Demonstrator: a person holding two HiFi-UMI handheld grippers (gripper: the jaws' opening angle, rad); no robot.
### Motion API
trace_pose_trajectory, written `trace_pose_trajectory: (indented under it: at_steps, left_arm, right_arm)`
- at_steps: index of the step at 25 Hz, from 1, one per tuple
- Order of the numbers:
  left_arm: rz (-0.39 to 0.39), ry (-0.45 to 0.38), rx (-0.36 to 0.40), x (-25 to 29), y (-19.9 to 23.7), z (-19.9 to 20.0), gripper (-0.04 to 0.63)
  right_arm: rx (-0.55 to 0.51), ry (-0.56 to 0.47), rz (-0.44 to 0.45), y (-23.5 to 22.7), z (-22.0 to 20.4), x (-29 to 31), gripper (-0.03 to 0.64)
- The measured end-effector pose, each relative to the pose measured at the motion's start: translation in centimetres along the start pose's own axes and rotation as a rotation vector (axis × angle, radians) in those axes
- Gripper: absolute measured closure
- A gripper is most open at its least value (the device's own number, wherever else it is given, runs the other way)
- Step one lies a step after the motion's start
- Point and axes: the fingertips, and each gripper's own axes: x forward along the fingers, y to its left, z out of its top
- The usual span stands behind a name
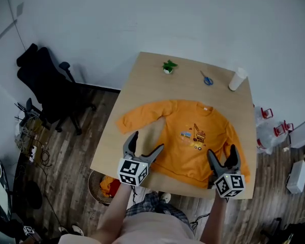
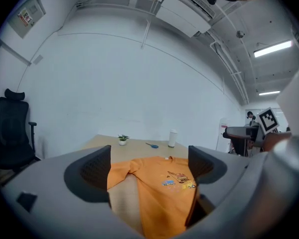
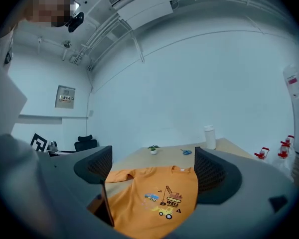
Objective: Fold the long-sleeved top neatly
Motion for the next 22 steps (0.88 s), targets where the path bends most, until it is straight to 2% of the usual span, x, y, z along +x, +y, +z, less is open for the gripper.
trace_pose_trajectory:
  at_steps: [7, 13, 18, 22]
  left_arm:
    - [0.114, 0.001, -0.030, 1.2, 5.5, 0.6, 0.124]
    - [0.244, 0.055, -0.056, 1.7, 12.0, -0.3, 0.126]
    - [0.337, 0.108, -0.146, 2.9, 17.5, -2.5, 0.126]
    - [0.414, 0.152, -0.215, 3.8, 21.3, -4.8, 0.126]
  right_arm:
    - [-0.048, 0.071, 0.138, 4.0, 0.0, 8.2, 0.129]
    - [-0.073, 0.155, 0.302, 9.8, -1.1, 16.6, 0.129]
    - [-0.102, 0.231, 0.415, 14.7, -3.4, 22.9, 0.127]
    - [-0.109, 0.277, 0.467, 17.4, -5.8, 26.8, 0.129]
